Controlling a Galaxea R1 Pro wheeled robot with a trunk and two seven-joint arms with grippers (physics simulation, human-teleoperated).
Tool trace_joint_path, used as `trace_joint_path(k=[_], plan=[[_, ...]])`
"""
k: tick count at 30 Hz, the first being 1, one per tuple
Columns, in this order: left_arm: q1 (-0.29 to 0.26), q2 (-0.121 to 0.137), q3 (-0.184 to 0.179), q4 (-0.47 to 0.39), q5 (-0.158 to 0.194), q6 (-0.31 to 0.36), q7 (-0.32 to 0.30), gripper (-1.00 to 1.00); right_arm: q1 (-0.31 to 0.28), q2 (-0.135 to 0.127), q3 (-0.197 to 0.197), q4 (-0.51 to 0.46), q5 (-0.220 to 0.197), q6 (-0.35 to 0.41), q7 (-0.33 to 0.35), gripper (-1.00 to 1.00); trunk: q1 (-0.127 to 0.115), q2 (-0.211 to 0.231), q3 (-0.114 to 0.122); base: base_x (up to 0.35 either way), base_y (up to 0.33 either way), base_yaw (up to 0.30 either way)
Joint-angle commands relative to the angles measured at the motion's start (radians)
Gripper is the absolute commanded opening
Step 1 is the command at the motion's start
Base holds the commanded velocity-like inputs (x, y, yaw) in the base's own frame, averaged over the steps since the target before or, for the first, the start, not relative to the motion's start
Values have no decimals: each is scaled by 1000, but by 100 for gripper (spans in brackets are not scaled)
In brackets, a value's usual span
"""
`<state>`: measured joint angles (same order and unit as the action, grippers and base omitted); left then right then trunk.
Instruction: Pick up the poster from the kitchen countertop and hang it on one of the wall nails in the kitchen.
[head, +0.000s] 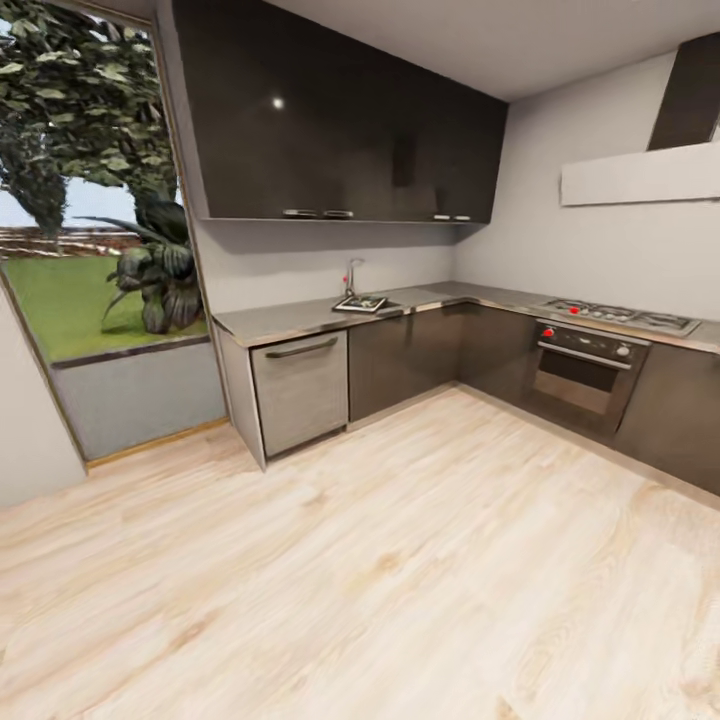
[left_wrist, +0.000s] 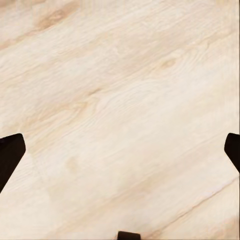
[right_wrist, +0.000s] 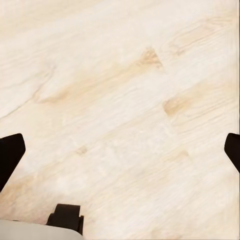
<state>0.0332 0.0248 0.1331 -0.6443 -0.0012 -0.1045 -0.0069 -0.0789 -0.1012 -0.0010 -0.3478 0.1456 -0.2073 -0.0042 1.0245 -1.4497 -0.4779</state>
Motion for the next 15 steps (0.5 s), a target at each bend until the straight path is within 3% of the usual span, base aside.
trace_joint_path(k=[1, 10, 15], plan=[[1, 0, 2, -1, 0, -1, -1, 100, -1, 0, 0, 1, 7, -3, 0, 100, 1, 0, 0, 303, -197, -298], [1, 0, 2, -1, 0, 0, -1, 100, -1, 0, 0, 1, 8, -3, 0, 100, 1, 0, 5, 297, -208, -294], [1, 0, 2, -1, 0, 0, -1, 100, -1, 0, -1, 1, 8, -3, 0, 100, 1, 0, 6, 305, -154, -105]])
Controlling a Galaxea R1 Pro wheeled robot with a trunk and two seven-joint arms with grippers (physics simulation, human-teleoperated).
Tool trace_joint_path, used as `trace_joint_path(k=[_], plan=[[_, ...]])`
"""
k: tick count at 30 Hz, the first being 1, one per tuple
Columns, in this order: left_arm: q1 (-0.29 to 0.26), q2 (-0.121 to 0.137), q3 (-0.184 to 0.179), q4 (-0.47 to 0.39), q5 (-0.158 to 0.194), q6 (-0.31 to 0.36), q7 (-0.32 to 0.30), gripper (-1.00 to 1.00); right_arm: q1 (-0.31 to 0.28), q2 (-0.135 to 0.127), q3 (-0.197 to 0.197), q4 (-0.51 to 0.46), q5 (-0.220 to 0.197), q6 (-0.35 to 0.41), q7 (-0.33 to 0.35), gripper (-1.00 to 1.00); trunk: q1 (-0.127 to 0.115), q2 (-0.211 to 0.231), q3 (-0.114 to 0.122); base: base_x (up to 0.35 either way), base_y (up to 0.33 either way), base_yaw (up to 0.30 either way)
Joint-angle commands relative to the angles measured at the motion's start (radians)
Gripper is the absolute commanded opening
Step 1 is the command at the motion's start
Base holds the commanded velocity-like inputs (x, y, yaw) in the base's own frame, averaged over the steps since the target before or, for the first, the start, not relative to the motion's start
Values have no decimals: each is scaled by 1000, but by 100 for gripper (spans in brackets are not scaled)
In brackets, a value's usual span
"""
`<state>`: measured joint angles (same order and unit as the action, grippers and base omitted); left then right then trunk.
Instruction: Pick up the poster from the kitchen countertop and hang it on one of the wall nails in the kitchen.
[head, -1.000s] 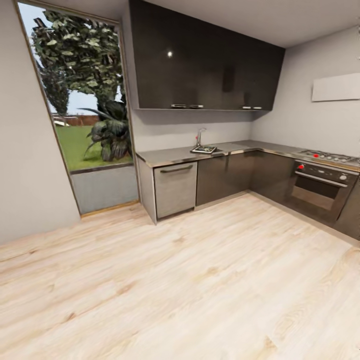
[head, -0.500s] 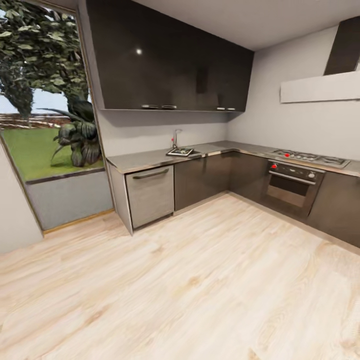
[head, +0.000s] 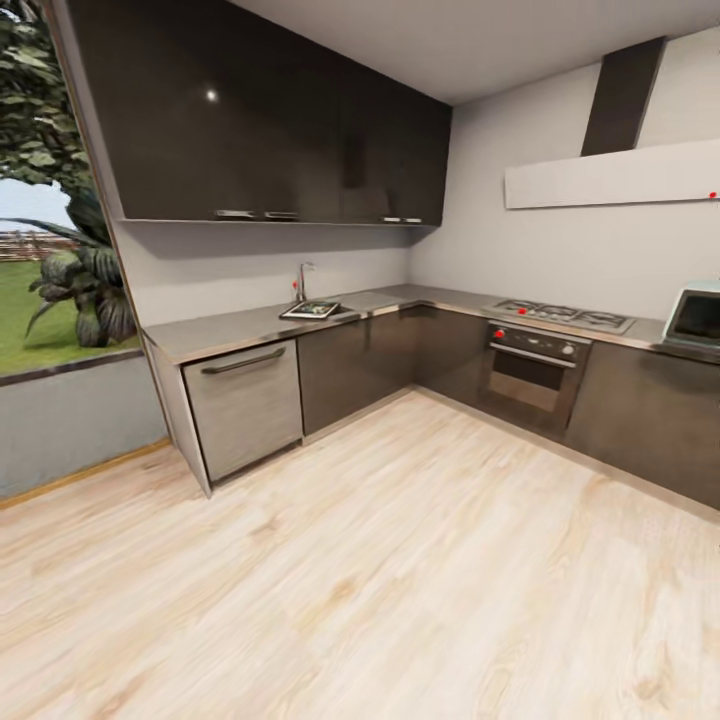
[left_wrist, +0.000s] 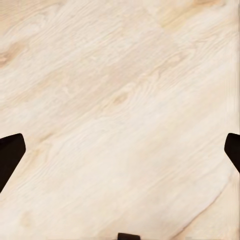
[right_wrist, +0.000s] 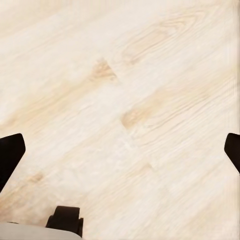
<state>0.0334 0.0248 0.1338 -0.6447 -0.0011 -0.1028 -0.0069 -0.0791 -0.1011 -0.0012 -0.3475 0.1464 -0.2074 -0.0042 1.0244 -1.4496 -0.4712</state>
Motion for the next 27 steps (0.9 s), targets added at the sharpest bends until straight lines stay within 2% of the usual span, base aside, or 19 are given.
trace_joint_path(k=[1, 27], plan=[[0, 0, 1, -1, 0, -2, -1, 100, -1, 0, 0, 1, 7, -3, 0, 100, 1, 0, -1, 319, -69, -36], [0, 0, 1, 2, 1, -2, -1, 100, -1, 0, 3, 1, 7, -3, 0, 100, 1, 0, -1, 339, -5, -3]])
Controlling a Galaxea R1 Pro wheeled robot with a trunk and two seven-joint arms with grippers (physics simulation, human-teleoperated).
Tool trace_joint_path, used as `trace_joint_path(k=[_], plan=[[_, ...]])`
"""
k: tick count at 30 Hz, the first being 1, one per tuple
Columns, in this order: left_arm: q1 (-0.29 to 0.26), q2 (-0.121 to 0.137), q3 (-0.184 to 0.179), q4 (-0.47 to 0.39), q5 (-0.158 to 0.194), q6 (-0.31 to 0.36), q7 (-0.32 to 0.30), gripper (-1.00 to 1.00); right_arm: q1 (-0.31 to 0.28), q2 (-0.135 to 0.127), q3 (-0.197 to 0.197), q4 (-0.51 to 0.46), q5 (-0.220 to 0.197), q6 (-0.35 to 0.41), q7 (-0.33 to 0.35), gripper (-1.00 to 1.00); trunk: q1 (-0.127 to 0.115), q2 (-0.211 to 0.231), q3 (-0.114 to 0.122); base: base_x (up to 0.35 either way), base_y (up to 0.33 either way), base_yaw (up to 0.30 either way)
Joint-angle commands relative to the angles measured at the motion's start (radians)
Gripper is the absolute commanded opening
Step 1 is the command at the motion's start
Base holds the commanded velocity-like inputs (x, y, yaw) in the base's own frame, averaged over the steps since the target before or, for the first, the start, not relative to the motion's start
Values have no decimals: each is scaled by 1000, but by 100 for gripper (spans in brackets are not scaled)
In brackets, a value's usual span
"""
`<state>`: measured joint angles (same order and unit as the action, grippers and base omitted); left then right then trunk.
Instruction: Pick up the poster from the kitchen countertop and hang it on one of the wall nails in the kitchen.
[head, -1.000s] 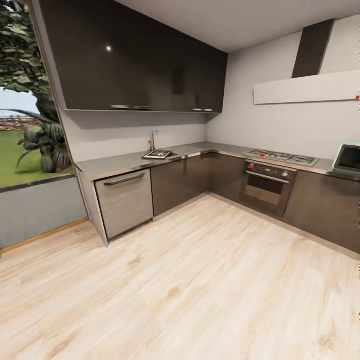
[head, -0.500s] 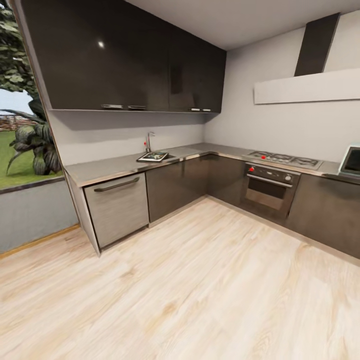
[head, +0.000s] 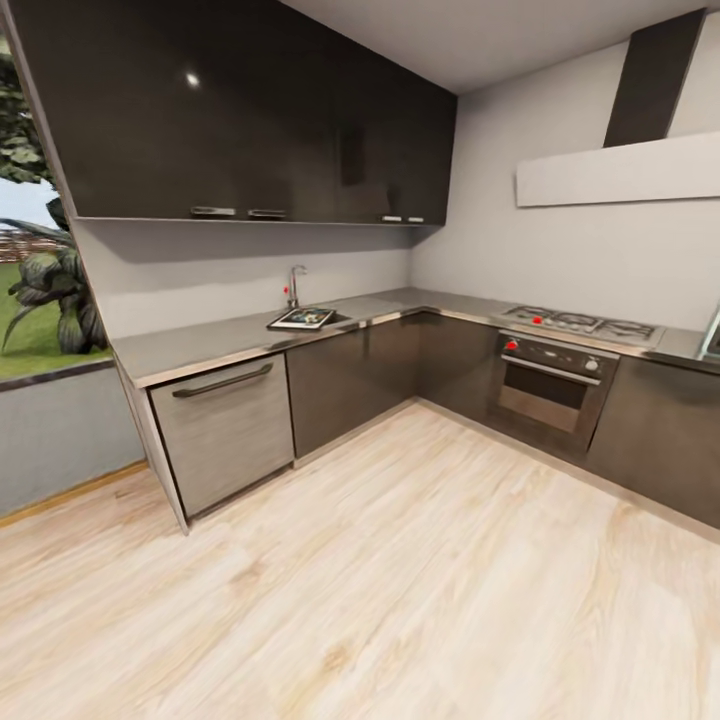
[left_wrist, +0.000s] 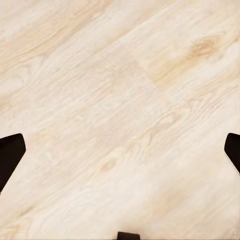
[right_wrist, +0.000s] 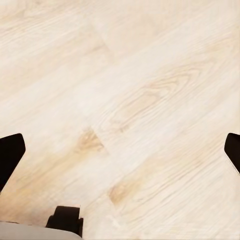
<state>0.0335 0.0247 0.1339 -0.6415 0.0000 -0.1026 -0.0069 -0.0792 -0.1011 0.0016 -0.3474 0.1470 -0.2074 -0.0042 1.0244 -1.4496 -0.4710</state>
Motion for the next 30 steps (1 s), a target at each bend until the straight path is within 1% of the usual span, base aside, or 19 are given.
trace_joint_path(k=[1, 7, 13, 30], plan=[[0, 0, 1, 0, 0, -2, -1, 100, -1, 0, 0, 1, 6, -3, 0, 100, 1, 0, -1, 341, 0, 0], [0, 0, 1, 2, 0, -2, -1, 100, -1, 0, 0, 1, 6, -3, 0, 100, 1, 0, -1, 341, -15, 0], [0, 0, 1, 2, -1, -2, -1, 100, -1, 0, -1, 1, 6, -3, 0, 100, 1, 0, -1, 337, -90, 0], [0, 0, 1, 1, -2, -2, -1, 100, -1, 0, -1, 1, 6, -3, 0, 100, 1, 0, -1, 303, -190, 0]])
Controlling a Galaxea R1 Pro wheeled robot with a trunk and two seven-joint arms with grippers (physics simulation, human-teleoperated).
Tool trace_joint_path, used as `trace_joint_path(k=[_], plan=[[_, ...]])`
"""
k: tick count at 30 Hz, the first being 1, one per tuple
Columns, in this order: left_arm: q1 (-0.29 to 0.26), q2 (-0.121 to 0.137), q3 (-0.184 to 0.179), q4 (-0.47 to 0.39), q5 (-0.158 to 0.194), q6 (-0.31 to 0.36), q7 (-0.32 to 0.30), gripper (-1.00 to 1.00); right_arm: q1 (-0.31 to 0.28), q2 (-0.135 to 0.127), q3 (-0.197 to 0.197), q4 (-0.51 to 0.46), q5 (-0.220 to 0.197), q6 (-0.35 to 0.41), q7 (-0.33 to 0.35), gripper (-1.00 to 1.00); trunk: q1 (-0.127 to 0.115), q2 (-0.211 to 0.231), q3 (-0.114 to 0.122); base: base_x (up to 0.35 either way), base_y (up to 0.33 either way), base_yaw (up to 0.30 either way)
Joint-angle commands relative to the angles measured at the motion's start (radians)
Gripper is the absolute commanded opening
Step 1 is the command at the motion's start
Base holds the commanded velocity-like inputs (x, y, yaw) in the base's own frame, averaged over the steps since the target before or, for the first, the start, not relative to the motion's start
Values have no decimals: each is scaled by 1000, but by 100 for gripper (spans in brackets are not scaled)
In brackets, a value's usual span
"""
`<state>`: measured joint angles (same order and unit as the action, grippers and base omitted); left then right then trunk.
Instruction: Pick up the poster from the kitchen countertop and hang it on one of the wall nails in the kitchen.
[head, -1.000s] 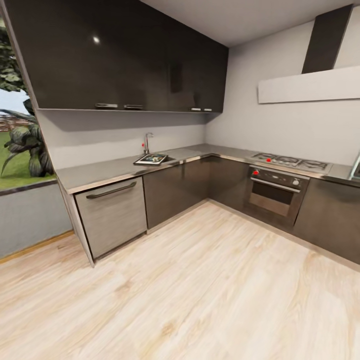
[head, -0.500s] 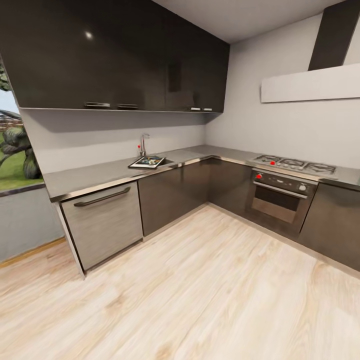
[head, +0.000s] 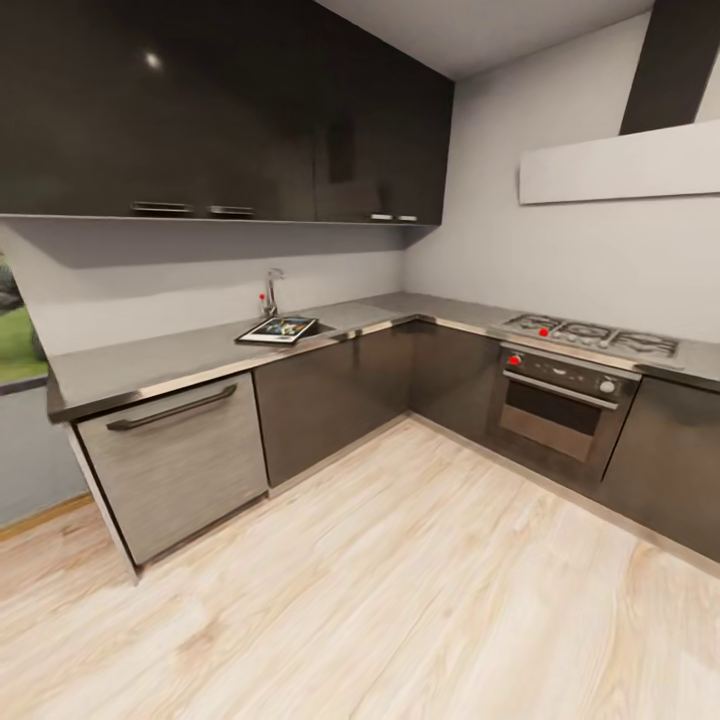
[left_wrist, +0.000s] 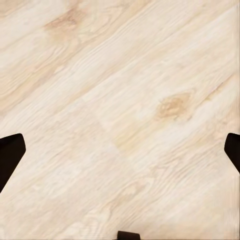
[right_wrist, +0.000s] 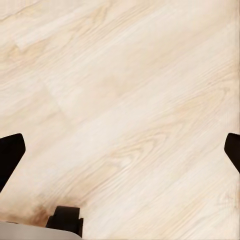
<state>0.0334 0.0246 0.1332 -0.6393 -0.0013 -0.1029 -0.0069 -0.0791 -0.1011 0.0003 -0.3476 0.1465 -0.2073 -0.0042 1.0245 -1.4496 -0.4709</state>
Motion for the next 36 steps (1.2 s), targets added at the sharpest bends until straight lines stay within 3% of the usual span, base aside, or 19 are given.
trace_joint_path(k=[1, 21, 36], plan=[[0, -1, 1, -1, 0, -1, -1, 100, -1, 0, 0, 1, 7, -3, 0, 100, 1, 0, -1, 287, -207, 0], [0, 0, 1, -3, 0, -1, -1, 100, -1, 1, 1, 1, 7, -3, 0, 100, 1, 0, -1, 278, -208, 11], [0, 0, 1, -1, 0, 0, -1, 100, -1, 1, 1, 1, 7, -3, 0, 100, 1, 0, -1, 275, -208, 247]])
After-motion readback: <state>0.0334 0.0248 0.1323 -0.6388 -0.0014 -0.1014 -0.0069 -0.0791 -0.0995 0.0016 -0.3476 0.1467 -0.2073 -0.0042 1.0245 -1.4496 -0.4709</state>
